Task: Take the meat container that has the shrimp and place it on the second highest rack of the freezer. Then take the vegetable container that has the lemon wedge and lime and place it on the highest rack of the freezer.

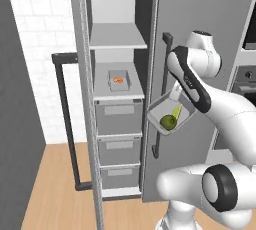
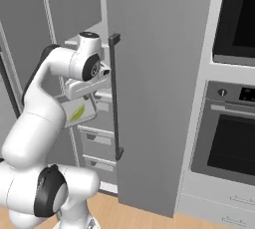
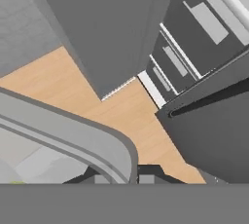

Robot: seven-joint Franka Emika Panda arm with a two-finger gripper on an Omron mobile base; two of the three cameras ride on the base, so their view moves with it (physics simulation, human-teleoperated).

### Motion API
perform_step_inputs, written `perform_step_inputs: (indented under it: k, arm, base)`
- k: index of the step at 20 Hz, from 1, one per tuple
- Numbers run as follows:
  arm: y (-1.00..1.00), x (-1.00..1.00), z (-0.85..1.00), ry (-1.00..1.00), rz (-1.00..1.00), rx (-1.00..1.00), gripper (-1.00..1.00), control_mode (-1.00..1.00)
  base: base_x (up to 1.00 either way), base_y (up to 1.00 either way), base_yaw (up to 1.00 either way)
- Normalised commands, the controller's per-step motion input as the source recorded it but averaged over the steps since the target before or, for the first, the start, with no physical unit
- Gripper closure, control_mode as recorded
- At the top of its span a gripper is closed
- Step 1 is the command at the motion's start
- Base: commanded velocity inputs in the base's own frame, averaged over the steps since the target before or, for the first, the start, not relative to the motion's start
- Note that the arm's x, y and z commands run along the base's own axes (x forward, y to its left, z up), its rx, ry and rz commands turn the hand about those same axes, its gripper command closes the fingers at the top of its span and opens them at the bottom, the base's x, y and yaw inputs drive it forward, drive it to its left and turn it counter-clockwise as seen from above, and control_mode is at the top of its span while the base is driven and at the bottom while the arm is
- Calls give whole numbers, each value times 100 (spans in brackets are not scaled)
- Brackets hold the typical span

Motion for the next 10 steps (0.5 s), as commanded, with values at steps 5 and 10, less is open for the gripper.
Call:
perform_step_inputs:
  k: [5,10]
  arm:
    - [0,0,0,0,0,0,100,100]
    - [0,0,0,0,0,0,100,100]
  base:
    - [66,0,-6]
    - [34,21,-2]
